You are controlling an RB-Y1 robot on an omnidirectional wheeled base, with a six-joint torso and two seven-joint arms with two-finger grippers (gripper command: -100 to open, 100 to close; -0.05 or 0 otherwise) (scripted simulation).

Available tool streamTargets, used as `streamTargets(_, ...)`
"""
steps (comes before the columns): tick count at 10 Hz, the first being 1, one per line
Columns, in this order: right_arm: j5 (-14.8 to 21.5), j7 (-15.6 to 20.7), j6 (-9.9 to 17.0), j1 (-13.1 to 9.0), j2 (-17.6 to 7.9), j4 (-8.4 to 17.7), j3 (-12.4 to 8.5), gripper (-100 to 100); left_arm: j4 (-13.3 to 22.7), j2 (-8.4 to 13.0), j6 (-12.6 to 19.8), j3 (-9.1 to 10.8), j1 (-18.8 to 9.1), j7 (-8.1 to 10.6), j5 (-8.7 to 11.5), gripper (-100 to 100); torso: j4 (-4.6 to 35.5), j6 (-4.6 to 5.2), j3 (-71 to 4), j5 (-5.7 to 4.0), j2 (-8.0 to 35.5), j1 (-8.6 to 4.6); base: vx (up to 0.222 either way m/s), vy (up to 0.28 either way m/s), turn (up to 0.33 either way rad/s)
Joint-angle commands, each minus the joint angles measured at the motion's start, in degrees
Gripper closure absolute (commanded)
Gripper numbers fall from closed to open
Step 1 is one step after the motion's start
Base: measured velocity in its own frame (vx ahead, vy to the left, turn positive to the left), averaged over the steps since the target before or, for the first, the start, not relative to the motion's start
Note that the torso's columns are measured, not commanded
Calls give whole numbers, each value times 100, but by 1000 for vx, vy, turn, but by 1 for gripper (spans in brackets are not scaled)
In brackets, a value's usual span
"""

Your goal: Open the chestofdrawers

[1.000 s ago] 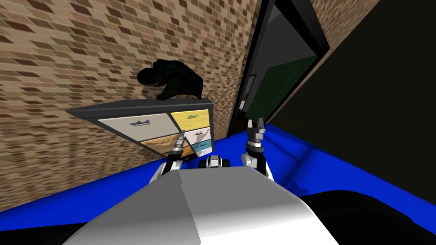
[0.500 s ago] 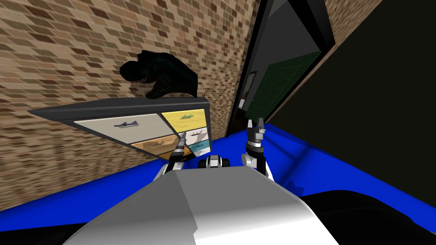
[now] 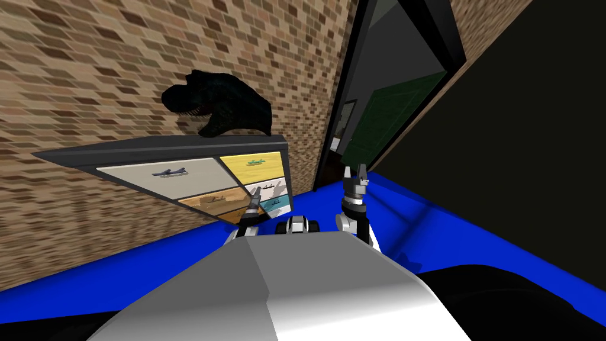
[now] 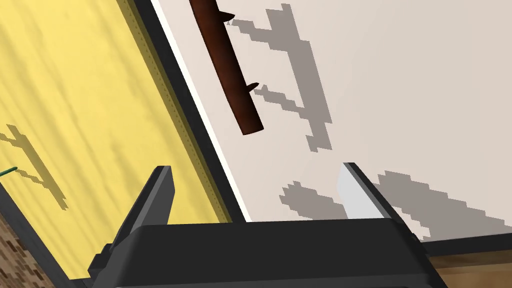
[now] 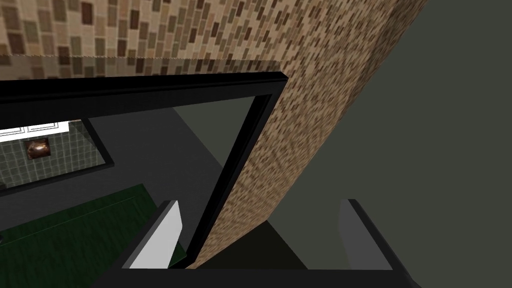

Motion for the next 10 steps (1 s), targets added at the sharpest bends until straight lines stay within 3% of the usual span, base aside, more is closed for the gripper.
streamTargets(1, 0, 0, 0, 0, 0, 0, 0, 0, 180, -389, -7, 12, -23, -33, -15, -100, 0, 0, 0, 0, 0, 1, 4, -50, 8)
streamTargets(4, 0, 0, 0, 0, 0, 0, 0, 0, 276, -821, -16, 20, -34, -47, -21, -100, 2, 0, 4, 2, 7, 7, 1, -27, 4)
streamTargets(5, 0, 0, 0, 0, -1, 0, 0, 0, 299, -744, -45, 24, -45, -45, -17, -100, 2, 0, 4, 1, 7, 7, -1, -7, 0)
streamTargets(6, 0, 0, 0, 0, -1, 0, -1, 0, 580, -606, -113, 181, -329, -160, 152, -100, 2, 0, 3, 2, 6, 8, -77, 3, -202)
streamTargets(8, 0, 0, 0, -1, -1, 0, -1, 0, 833, -606, -113, 181, -496, -160, 152, -100, 7, -2, 17, 1, 26, 5, -81, 3, -28)
streamTargets(9, 0, 0, 0, -1, -1, 0, -1, 0, 1043, -455, -187, 340, -731, -275, 323, -100, 2, -2, 4, 0, 5, 0, -96, -4, -141)
streamTargets(10, 0, 0, 0, -2, -1, 0, 0, 0, 1206, -455, -187, 340, -898, -275, 323, -100, 2, 3, 4, -1, 8, -2, -93, -5, -101)
